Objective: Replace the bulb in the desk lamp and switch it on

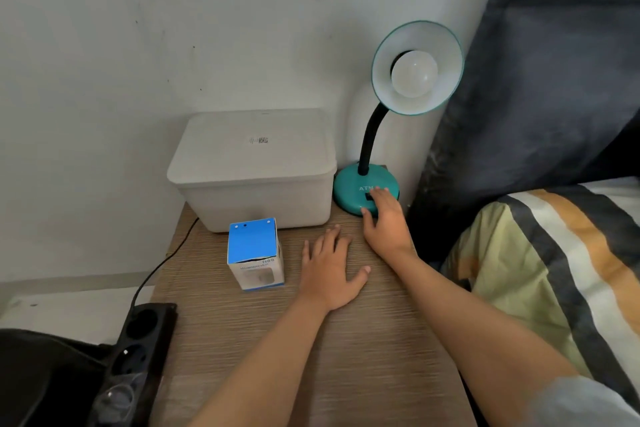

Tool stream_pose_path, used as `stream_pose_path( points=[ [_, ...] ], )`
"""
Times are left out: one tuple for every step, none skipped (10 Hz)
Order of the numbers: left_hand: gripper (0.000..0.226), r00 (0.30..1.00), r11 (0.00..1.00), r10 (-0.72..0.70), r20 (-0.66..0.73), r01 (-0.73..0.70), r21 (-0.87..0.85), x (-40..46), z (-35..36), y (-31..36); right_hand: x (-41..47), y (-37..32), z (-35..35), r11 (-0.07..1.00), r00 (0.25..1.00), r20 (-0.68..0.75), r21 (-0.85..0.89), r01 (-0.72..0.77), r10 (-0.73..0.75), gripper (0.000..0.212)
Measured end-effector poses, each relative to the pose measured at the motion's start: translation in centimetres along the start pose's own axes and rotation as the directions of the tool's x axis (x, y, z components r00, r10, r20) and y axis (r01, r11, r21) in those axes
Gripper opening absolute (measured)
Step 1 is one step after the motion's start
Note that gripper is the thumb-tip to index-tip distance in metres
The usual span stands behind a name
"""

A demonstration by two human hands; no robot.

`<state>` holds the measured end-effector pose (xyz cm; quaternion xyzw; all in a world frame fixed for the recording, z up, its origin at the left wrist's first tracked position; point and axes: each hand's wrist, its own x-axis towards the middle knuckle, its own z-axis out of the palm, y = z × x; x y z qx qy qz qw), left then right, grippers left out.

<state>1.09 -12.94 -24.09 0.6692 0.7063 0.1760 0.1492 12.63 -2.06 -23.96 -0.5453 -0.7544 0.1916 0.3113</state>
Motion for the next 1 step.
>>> stream_pose_path(
  points=[
    [0.068,0.996,0.997,-0.044,0.075,0.048,-0.054,0.44,-0.68,0.05,-0.23,-0.55,-0.53,0.996,0.998,0.011,0.072,-0.056,0.055,0.048]
  ],
)
